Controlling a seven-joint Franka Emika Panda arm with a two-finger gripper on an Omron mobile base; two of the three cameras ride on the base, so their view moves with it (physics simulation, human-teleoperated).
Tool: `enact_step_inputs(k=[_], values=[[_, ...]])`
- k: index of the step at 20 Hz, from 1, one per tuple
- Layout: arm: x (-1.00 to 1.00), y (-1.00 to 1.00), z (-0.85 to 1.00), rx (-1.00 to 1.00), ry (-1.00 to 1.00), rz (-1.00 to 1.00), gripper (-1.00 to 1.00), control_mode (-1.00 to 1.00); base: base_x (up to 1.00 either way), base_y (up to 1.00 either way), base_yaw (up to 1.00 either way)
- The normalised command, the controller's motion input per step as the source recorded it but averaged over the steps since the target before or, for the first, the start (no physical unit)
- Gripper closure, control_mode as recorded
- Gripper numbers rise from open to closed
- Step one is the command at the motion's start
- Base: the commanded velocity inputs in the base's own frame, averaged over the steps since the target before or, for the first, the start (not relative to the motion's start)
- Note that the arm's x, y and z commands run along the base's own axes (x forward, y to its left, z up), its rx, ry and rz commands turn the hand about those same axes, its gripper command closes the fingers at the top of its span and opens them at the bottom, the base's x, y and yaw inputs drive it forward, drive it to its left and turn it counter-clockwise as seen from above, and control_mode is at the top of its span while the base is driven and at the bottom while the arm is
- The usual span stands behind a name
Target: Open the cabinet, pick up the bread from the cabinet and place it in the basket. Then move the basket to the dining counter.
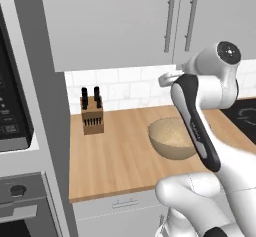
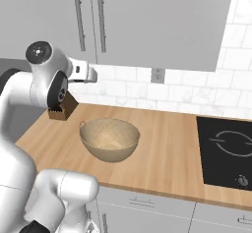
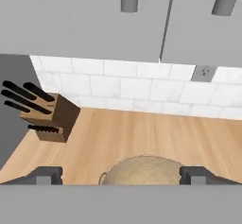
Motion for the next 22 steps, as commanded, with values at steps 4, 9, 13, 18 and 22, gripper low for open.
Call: enact_step_inputs(k=[4,9,13,18,22], values=[[-0.04,0.00,0.81,0.00,-0.17,-0.02,-1.00,-1.00,0.00,0.00,0.00],[0.07,0.06,0.93,0.00,-0.17,-0.25,-1.00,-1.00,0.00,0.00,0.00],[0.05,0.01,0.83,0.02,-0.01,-0.28,-1.00,-1.00,0.00,0.00,0.00],[0.49,0.00,0.13,0.14,0.00,-0.06,-1.00,-1.00,0.00,0.00,0.00],[0.52,0.00,0.00,0.09,0.00,0.00,-1.00,-1.00,0.00,0.00,0.00]])
